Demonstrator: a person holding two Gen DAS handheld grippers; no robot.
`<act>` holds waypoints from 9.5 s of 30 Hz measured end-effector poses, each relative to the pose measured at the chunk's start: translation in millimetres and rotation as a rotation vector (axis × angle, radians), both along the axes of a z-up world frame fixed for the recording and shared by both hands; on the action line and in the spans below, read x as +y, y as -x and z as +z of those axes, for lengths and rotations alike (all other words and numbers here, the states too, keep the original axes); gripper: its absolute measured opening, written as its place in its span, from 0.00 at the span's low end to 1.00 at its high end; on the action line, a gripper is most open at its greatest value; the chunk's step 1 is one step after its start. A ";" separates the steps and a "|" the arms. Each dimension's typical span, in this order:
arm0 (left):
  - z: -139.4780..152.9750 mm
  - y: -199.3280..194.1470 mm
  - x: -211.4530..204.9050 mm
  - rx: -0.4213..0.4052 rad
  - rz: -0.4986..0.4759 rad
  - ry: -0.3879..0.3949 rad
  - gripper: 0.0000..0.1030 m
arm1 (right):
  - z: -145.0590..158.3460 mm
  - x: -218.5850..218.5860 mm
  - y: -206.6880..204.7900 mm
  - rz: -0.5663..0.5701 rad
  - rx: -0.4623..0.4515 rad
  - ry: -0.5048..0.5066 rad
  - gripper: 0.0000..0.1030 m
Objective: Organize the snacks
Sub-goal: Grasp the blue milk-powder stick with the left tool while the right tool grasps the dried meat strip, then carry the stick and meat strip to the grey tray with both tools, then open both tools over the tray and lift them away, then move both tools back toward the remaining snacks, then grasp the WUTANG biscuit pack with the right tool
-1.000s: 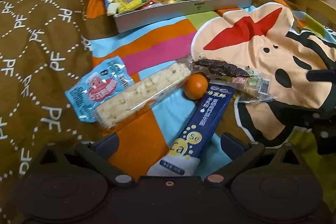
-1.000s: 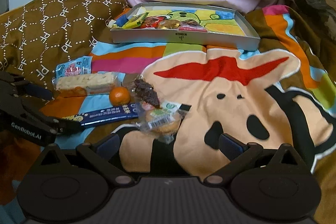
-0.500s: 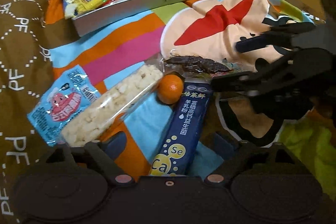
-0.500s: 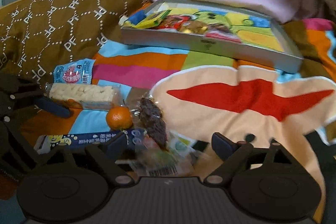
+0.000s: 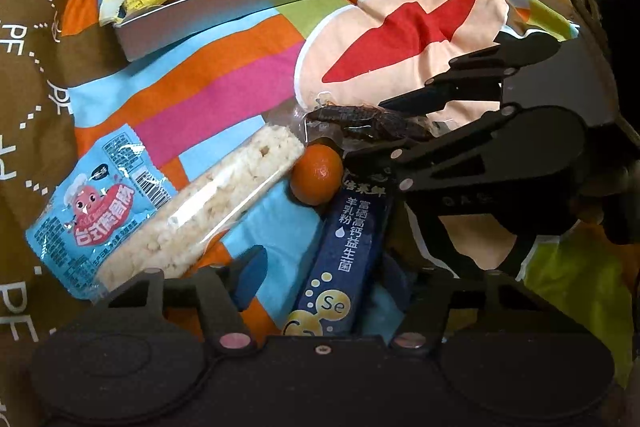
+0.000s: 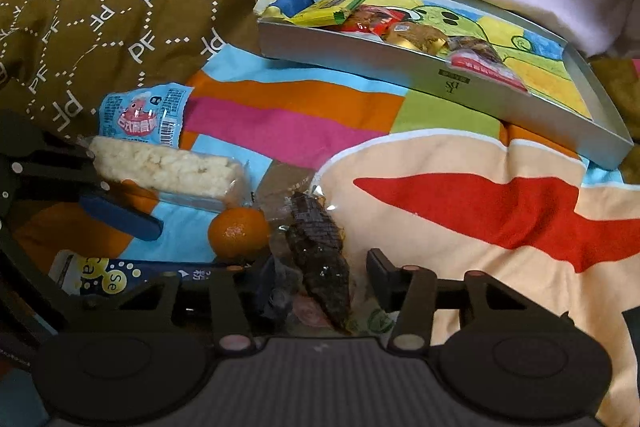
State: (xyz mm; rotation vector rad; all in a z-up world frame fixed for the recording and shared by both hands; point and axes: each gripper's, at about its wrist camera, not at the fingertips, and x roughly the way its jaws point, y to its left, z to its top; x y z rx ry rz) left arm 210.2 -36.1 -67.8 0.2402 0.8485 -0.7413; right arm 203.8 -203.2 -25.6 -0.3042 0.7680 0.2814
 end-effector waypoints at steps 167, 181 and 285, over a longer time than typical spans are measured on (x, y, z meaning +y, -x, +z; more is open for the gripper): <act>173.0 -97.9 -27.6 -0.454 0.563 0.293 0.99 | 148.6 -110.5 -28.9 -0.390 -0.560 -0.207 1.00; 161.4 3.0 26.7 -0.468 0.646 0.247 0.99 | 138.2 -67.1 71.5 -0.306 -0.542 -0.282 1.00; 3.6 -26.3 33.7 0.116 0.020 0.086 0.84 | -13.6 -15.6 72.9 -0.187 -0.023 -0.240 0.78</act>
